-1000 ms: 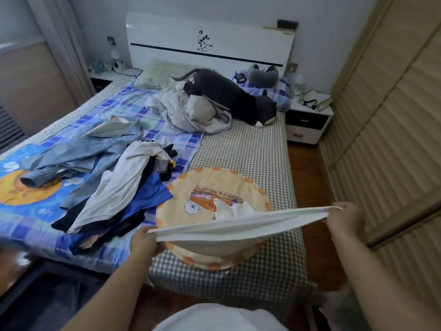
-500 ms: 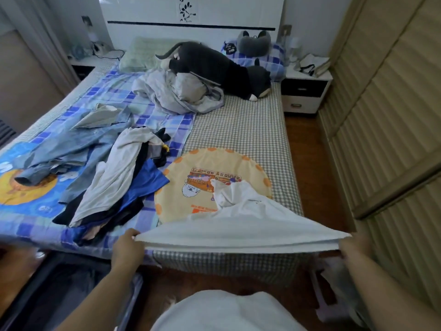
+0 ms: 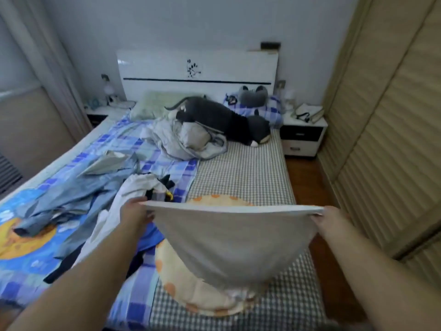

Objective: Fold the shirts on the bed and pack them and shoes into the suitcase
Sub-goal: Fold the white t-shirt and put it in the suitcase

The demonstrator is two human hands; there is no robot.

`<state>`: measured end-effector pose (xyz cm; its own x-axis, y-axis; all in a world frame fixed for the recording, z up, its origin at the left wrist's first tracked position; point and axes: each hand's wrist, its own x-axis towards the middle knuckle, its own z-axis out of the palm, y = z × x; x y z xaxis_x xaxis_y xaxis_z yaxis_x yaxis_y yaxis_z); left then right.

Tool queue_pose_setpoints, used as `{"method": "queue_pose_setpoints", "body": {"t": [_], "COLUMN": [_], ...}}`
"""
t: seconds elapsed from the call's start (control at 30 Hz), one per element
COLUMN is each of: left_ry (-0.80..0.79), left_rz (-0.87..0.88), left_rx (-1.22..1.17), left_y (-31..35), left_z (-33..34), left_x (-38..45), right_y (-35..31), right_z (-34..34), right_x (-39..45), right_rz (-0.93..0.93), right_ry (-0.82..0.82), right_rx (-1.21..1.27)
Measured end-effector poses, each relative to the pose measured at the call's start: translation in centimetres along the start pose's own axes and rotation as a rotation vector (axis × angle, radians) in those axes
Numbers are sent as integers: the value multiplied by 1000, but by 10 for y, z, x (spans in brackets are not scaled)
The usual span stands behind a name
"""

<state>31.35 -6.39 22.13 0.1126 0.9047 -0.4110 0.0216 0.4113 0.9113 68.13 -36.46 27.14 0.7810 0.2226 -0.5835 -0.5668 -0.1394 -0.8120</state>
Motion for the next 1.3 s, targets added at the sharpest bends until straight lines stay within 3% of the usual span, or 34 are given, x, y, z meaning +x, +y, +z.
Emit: {"method": "queue_pose_setpoints", "body": {"t": [0.03, 0.1, 0.23, 0.37, 0.47, 0.63, 0.87, 1.03, 1.13, 1.3], "left_ry": [-54, -120, -206, -203, -198, -236, -201, -146, -121, -102], "left_rz": [46, 193, 435, 601, 634, 512, 221, -126, -365, -440], "left_rx": [-59, -152, -284, -322, -291, -185, 159, 304, 259, 429], "left_y": [54, 169, 354, 440, 452, 364, 101, -54, -101, -118], "left_z": [24, 68, 115, 115, 100, 58, -40, -89, -109, -130], "left_x": [10, 16, 1, -6, 14, 70, 123, 118, 115, 118], "right_y": [-28, -115, -258, -324, -328, -242, 9, 160, 225, 273], "right_z": [23, 43, 78, 97, 110, 118, 85, 67, 54, 33], "right_x": [-6, -13, -36, -72, -83, -64, -21, -14, -5, 2], "right_rz": [-154, -200, -382, -501, -575, -518, -384, -125, 34, 270], "right_ry": [-45, -75, -151, -269, -282, -122, 142, 216, 259, 250], "right_rx": [66, 375, 434, 618, 614, 481, 222, 137, 28, -159]}}
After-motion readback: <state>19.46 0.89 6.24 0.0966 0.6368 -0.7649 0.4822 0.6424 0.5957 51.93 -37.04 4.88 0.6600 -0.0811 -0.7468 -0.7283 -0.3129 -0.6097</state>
